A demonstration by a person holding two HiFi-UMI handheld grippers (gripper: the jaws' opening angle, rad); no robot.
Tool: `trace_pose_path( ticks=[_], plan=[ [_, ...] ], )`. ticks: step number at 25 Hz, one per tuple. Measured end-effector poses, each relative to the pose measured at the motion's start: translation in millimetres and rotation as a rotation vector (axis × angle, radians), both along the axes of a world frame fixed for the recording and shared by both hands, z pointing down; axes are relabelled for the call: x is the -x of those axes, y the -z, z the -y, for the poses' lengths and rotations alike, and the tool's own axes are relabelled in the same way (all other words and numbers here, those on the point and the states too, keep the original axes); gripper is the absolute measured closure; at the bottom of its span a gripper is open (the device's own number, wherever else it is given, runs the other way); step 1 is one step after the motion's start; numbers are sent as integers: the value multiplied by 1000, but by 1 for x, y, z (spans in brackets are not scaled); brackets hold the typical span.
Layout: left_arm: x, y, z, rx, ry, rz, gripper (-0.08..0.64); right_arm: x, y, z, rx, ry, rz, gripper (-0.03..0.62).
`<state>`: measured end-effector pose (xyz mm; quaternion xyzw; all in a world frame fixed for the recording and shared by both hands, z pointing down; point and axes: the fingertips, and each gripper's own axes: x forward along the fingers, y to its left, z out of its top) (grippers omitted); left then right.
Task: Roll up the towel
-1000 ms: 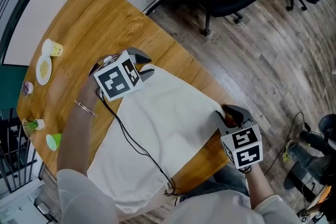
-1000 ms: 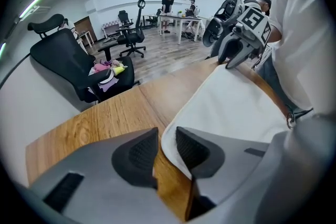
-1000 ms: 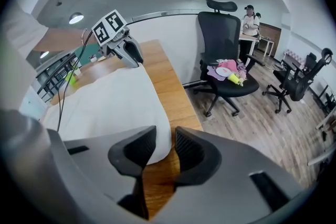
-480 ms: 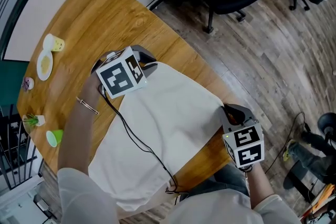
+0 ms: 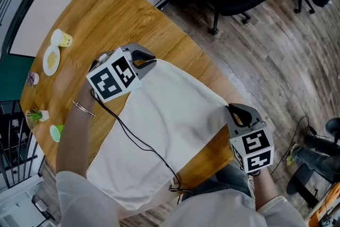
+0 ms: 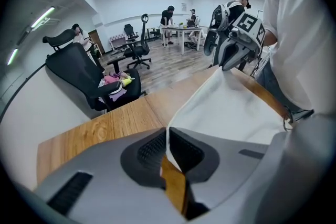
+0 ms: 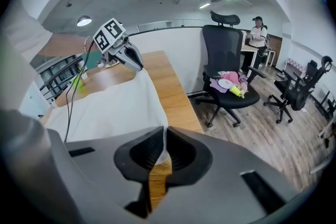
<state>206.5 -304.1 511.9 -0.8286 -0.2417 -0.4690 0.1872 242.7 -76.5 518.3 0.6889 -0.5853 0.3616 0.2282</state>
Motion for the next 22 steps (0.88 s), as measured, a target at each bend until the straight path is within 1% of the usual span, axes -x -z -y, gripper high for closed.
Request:
trace_pose_path(
  ticks=[3, 5, 10, 15, 22],
  plan=[
    [14, 15, 0, 26, 33, -17, 537, 11, 15, 0, -25, 33, -2, 575],
    [27, 25, 1, 31, 52, -22, 537, 21, 25, 0, -43, 51, 15, 575],
    [63, 45, -1, -2, 81, -27, 537, 50, 45, -1, -95, 86, 60, 575],
    [99, 58, -2, -26, 106, -26, 537, 87, 55, 0, -112, 151, 77, 575],
    [147, 55, -7, -43, 147, -9, 535, 134, 58, -4, -117, 232, 104, 575]
  ],
)
